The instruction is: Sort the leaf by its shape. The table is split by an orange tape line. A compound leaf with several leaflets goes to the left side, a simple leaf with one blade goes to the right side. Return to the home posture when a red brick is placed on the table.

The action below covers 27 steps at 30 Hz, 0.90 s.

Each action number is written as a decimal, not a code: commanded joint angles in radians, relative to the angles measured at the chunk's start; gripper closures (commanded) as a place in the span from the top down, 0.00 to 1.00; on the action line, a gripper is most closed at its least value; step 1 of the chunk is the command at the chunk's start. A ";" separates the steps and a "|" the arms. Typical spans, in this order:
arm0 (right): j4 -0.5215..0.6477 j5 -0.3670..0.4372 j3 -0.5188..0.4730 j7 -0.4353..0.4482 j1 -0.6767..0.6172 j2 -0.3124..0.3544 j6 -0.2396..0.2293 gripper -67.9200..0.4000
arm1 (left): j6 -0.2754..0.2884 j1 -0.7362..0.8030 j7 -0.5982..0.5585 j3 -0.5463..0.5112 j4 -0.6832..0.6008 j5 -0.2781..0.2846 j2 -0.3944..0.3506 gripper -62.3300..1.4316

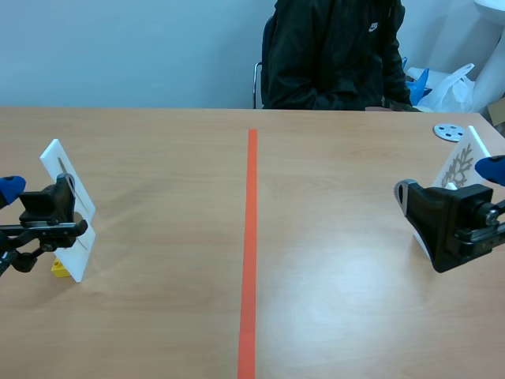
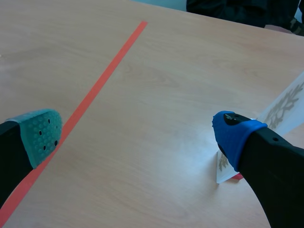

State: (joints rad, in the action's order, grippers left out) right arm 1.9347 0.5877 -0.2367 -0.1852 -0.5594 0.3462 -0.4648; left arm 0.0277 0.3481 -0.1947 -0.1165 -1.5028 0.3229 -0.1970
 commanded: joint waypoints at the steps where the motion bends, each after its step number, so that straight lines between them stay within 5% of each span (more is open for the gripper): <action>1: 0.000 0.011 -0.014 0.011 0.014 0.011 0.000 1.00 | 0.025 0.034 -0.016 -0.003 -0.066 0.007 -0.008 0.68; 8: 0.000 0.011 -0.014 0.011 0.014 0.011 0.000 1.00 | 0.269 0.187 0.045 -0.003 -0.310 0.007 -0.069 0.95; 14: 0.000 0.011 -0.014 -0.002 0.014 0.011 0.000 1.00 | 0.430 0.284 0.196 -0.002 -0.460 0.039 -0.142 1.00; 20: 0.000 0.011 -0.014 -0.016 0.013 0.011 -0.031 1.00 | 0.430 0.306 0.283 0.000 -0.494 0.106 -0.155 1.00; 27: 0.000 0.010 -0.014 -0.016 0.013 0.011 -0.031 1.00 | 0.375 0.305 0.320 0.017 -0.492 0.104 -0.155 1.00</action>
State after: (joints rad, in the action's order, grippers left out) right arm 1.9347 0.5877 -0.2363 -0.2150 -0.5579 0.3462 -0.4946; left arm 0.3958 0.6533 0.1352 -0.1085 -1.9919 0.4198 -0.3569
